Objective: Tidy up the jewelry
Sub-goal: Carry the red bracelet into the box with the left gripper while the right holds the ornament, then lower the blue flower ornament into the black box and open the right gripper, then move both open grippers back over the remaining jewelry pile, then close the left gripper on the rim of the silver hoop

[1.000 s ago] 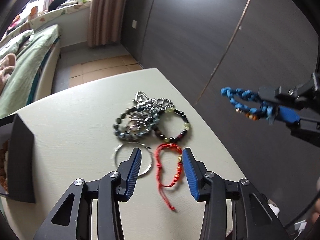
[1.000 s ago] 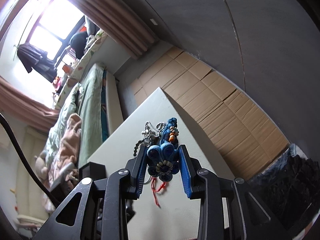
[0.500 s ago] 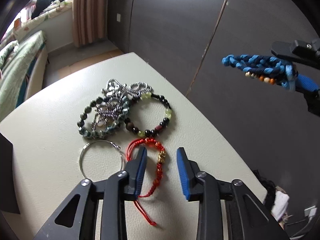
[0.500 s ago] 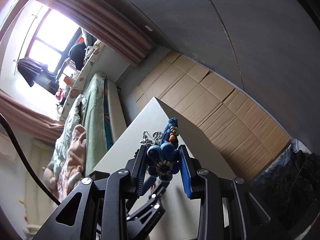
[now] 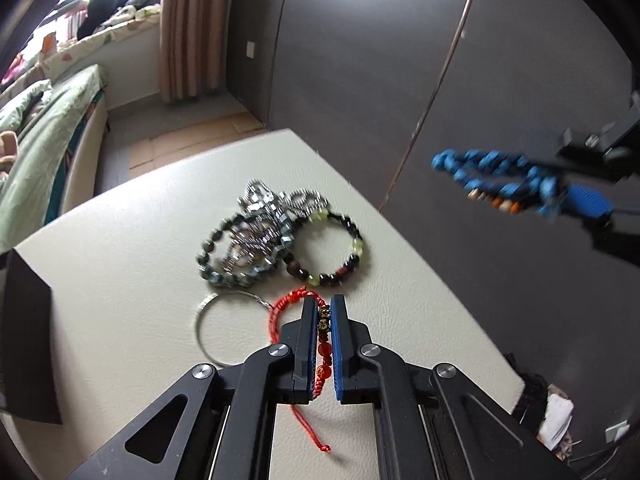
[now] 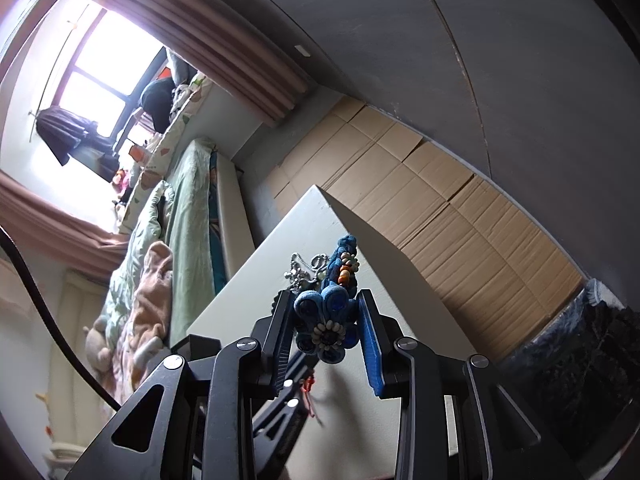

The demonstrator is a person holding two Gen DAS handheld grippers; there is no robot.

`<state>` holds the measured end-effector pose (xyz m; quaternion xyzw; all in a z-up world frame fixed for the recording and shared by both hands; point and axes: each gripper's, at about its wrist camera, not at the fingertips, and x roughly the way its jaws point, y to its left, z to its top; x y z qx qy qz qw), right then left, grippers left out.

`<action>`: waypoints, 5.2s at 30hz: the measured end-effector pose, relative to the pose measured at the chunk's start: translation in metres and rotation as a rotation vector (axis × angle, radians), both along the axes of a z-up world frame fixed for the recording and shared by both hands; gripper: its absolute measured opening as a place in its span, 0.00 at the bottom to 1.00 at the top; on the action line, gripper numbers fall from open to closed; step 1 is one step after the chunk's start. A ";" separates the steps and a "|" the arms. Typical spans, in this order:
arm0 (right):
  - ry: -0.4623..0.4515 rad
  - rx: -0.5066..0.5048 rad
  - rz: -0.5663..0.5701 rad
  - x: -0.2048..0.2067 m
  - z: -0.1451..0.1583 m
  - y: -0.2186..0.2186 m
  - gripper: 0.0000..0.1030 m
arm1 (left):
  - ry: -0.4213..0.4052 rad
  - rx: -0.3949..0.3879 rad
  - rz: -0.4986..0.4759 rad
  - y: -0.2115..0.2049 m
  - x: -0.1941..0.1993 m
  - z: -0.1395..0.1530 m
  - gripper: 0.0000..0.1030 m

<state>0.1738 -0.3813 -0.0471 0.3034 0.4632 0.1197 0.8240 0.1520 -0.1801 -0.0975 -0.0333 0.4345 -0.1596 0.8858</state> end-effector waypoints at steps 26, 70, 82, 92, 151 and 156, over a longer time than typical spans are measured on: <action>-0.042 0.065 0.188 0.004 -0.007 0.111 0.31 | -0.097 -0.179 0.245 0.143 -0.023 0.069 0.06; -0.112 0.112 0.461 -0.015 -0.015 0.256 0.31 | -0.105 -0.239 0.512 0.280 -0.051 0.077 0.67; -0.059 0.017 0.454 -0.003 -0.032 0.271 0.52 | -0.114 -0.247 0.516 0.285 -0.056 0.080 0.67; -0.084 -0.003 0.334 -0.005 -0.012 0.211 0.53 | -0.112 -0.256 0.488 0.264 -0.051 0.081 0.67; 0.153 -0.054 0.026 0.013 -0.029 0.018 0.64 | 0.072 0.072 0.237 0.015 0.023 -0.021 0.47; 0.159 -0.058 0.025 0.012 -0.031 0.019 0.64 | 0.077 0.135 0.269 0.009 0.025 -0.026 0.29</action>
